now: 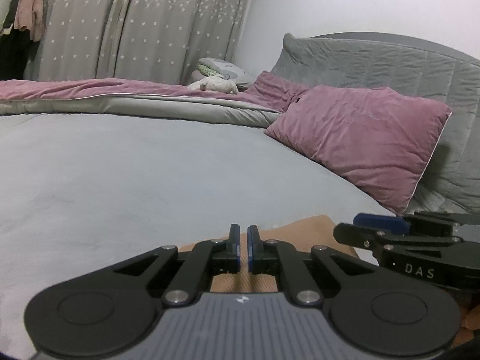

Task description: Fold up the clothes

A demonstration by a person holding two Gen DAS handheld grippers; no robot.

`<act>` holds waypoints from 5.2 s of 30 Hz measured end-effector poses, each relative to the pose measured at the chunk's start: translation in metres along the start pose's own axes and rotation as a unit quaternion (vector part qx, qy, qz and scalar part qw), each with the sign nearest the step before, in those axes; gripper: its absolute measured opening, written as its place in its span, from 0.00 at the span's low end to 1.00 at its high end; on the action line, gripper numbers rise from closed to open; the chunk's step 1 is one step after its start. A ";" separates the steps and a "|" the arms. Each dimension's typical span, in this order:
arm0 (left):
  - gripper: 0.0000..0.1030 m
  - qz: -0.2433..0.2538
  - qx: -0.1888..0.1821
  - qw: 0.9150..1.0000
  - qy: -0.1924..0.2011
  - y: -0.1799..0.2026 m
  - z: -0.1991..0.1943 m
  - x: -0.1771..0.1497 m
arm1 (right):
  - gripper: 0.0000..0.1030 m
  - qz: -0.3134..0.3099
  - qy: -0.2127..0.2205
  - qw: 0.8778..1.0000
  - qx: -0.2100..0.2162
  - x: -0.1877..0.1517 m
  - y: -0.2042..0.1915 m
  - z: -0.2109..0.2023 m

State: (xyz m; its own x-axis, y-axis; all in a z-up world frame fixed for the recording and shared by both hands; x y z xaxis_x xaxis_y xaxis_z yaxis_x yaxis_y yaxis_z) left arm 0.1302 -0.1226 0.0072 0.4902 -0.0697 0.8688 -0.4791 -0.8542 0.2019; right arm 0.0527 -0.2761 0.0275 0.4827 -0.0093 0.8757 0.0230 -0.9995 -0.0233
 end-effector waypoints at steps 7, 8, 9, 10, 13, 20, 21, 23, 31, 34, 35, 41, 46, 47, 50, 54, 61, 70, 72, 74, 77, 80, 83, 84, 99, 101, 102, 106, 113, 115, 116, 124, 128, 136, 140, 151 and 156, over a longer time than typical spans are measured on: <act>0.14 -0.008 -0.004 0.999 -0.047 -0.005 -0.007 0.002 | 0.42 0.039 -0.032 0.999 0.020 -0.002 0.015 -0.013; 0.20 -0.007 -0.003 0.998 -0.055 -0.006 -0.007 0.001 | 0.44 0.047 -0.036 0.998 0.023 -0.002 0.019 -0.013; 0.26 -0.008 -0.002 0.998 -0.063 -0.006 -0.007 0.001 | 0.45 0.055 -0.041 0.997 0.025 -0.002 0.023 -0.014; 0.28 -0.011 -0.003 0.997 -0.071 -0.007 -0.007 0.000 | 0.48 0.063 -0.045 0.997 0.028 -0.002 0.026 -0.015; 0.38 -0.025 -0.006 0.995 -0.096 -0.011 -0.007 -0.001 | 0.58 0.095 -0.062 0.993 0.040 -0.004 0.040 -0.014; 0.46 -0.098 -0.034 0.984 -0.143 -0.027 0.003 -0.010 | 0.70 0.191 -0.106 0.972 0.084 -0.013 0.077 -0.001; 0.48 -0.108 -0.036 0.983 -0.145 -0.029 0.005 -0.012 | 0.70 0.208 -0.110 0.968 0.092 -0.016 0.084 0.002; 0.50 -0.123 -0.038 0.981 -0.146 -0.033 0.008 -0.015 | 0.70 0.238 -0.118 0.959 0.104 -0.023 0.093 0.008; 0.56 -0.158 -0.050 0.974 -0.156 -0.046 0.017 -0.024 | 0.70 0.323 -0.139 0.925 0.142 -0.050 0.123 0.034; 0.58 -0.162 -0.053 0.972 -0.160 -0.048 0.021 -0.026 | 0.70 0.334 -0.146 0.919 0.150 -0.058 0.125 0.041; 0.59 -0.163 -0.054 0.972 -0.161 -0.048 0.022 -0.027 | 0.70 0.335 -0.148 0.918 0.151 -0.060 0.125 0.043; 0.63 -0.170 -0.060 0.970 -0.165 -0.049 0.029 -0.030 | 0.70 0.348 -0.151 0.911 0.160 -0.068 0.123 0.053; 0.66 -0.174 -0.066 0.968 -0.167 -0.050 0.034 -0.033 | 0.70 0.355 -0.150 0.908 0.165 -0.072 0.121 0.058; 0.66 -0.175 -0.067 0.968 -0.168 -0.051 0.035 -0.034 | 0.70 0.356 -0.149 0.908 0.166 -0.072 0.120 0.059; 0.68 -0.179 -0.072 0.967 -0.169 -0.051 0.038 -0.037 | 0.70 0.358 -0.148 0.906 0.170 -0.073 0.119 0.063; 0.69 -0.185 -0.078 0.965 -0.171 -0.051 0.042 -0.040 | 0.70 0.361 -0.146 0.904 0.174 -0.073 0.116 0.069; 0.69 -0.201 -0.094 0.961 -0.166 -0.054 0.048 -0.045 | 0.70 0.363 -0.144 0.903 0.181 -0.072 0.110 0.078; 0.68 -0.242 -0.115 0.953 -0.141 -0.059 0.049 -0.056 | 0.70 0.376 -0.133 0.896 0.195 -0.075 0.105 0.087; 0.65 -0.251 -0.114 0.952 -0.133 -0.059 0.047 -0.059 | 0.69 0.381 -0.129 0.894 0.197 -0.077 0.106 0.087; 0.61 -0.256 -0.112 0.952 -0.124 -0.059 0.045 -0.061 | 0.63 0.388 -0.125 0.891 0.199 -0.078 0.105 0.088; 0.56 -0.265 -0.111 0.951 -0.113 -0.058 0.040 -0.063 | 0.55 0.404 -0.117 0.883 0.207 -0.081 0.104 0.089; 0.53 -0.265 -0.109 0.952 -0.104 -0.053 0.036 -0.059 | 0.52 0.422 -0.108 0.874 0.217 -0.083 0.106 0.088; 0.52 -0.263 -0.110 0.954 -0.096 -0.047 0.032 -0.052 | 0.50 0.427 -0.102 0.871 0.222 -0.080 0.106 0.088; 0.51 -0.263 -0.110 0.954 -0.094 -0.045 0.031 -0.050 | 0.49 0.429 -0.099 0.870 0.224 -0.079 0.107 0.088; 0.51 -0.247 -0.087 0.958 -0.120 -0.039 0.028 -0.039 | 0.57 0.375 -0.126 0.895 0.208 -0.053 0.107 0.079; 0.52 -0.250 -0.089 0.956 -0.127 -0.043 0.031 -0.043 | 0.63 0.365 -0.140 0.896 0.208 -0.052 0.106 0.081; 0.52 -0.250 -0.091 0.955 -0.129 -0.045 0.033 -0.044 | 0.64 0.366 -0.148 0.895 0.208 -0.052 0.107 0.082; 0.54 -0.242 -0.098 0.955 -0.138 -0.050 0.038 -0.048 | 0.71 0.378 -0.186 0.883 0.205 -0.057 0.113 0.081; 0.57 -0.256 -0.128 0.948 -0.138 -0.069 0.044 -0.063 | 0.71 0.433 -0.245 0.838 0.225 -0.071 0.120 0.089; 0.57 -0.259 -0.137 0.946 -0.135 -0.074 0.044 -0.068 | 0.73 0.442 -0.256 0.828 0.231 -0.074 0.117 0.095; 0.57 -0.260 -0.142 0.946 -0.134 -0.075 0.044 -0.069 | 0.73 0.445 -0.256 0.825 0.234 -0.074 0.115 0.098; 0.57 -0.263 -0.170 0.941 -0.128 -0.084 0.050 -0.073 | 0.73 0.460 -0.247 0.816 0.249 -0.071 0.101 0.126; 0.56 -0.265 -0.176 0.940 -0.124 -0.086 0.050 -0.076 | 0.70 0.462 -0.243 0.815 0.251 -0.068 0.097 0.137; 0.50 -0.278 -0.161 0.939 -0.125 -0.080 0.047 -0.071 | 0.40 0.485 -0.201 0.808 0.268 -0.069 0.095 0.150; 0.50 -0.282 -0.153 0.939 -0.122 -0.074 0.042 -0.065 | 0.37 0.497 -0.186 0.801 0.276 -0.068 0.099 0.150; 0.49 -0.276 -0.138 0.944 -0.117 -0.044 0.031 -0.043 | 0.36 0.497 -0.165 0.805 0.278 -0.048 0.115 0.136; 0.49 -0.267 -0.147 0.945 -0.116 -0.014 0.031 -0.031 | 0.36 0.503 -0.150 0.807 0.269 -0.046 0.145 0.108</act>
State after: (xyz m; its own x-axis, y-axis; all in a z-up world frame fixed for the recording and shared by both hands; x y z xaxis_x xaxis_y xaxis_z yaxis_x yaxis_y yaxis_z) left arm 0.1442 -0.1248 -0.0369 0.8500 0.1912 0.4908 -0.2817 -0.6223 0.7304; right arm 0.1287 -0.4170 -0.0686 0.6825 -0.7196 0.1279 -0.1759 -0.3315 -0.9269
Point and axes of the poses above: each gripper's, at about its wrist camera, not at the fingertips, and z roughly the way its jaws point, y to its right, x to its top, the point moved 1 cm from there along z, roughly the way its jaws point, and after that the axes turned 4 degrees about x, right-handed, at the moved point
